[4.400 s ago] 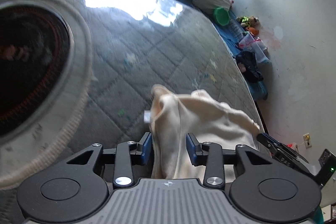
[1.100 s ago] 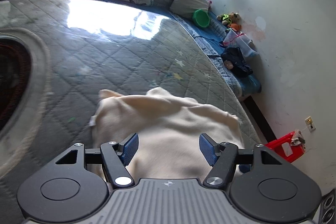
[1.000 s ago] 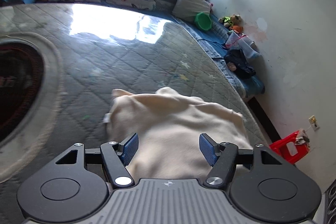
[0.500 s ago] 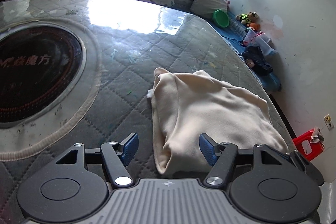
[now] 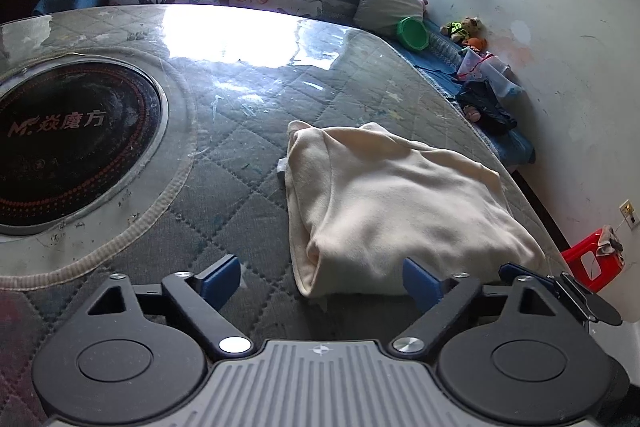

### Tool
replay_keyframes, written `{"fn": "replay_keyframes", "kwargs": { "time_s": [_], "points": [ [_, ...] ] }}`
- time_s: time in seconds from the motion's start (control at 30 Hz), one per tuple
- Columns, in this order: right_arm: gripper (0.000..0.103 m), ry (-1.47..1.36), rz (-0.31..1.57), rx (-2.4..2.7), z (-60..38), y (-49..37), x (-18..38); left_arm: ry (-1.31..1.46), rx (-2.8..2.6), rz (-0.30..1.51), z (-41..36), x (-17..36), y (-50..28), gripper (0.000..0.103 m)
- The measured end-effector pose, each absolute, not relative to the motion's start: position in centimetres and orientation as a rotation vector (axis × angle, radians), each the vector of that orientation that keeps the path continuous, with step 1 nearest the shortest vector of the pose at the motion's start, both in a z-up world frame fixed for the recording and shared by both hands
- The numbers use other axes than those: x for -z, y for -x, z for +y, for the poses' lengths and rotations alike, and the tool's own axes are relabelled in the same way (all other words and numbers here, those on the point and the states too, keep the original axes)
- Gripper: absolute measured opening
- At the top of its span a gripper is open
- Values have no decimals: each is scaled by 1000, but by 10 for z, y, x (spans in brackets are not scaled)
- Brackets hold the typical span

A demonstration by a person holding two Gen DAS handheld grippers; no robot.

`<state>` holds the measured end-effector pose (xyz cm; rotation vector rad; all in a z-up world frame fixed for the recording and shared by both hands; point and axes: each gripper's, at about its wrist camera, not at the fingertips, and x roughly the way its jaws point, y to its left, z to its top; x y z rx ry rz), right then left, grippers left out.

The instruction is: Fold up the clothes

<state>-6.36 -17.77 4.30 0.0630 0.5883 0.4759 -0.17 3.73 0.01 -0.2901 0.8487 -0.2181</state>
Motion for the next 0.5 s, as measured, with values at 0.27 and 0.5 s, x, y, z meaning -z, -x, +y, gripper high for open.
{"fn": "replay_keyframes", "kwargs": {
  "time_s": [0.27,0.5],
  "points": [
    [103,-111,572,-447,-182,80,-48,254,217,828,35,-4,19,103],
    [103,-137,600,-453,-183,92,-43,228,210,815,35,-4,34,103]
  ]
}}
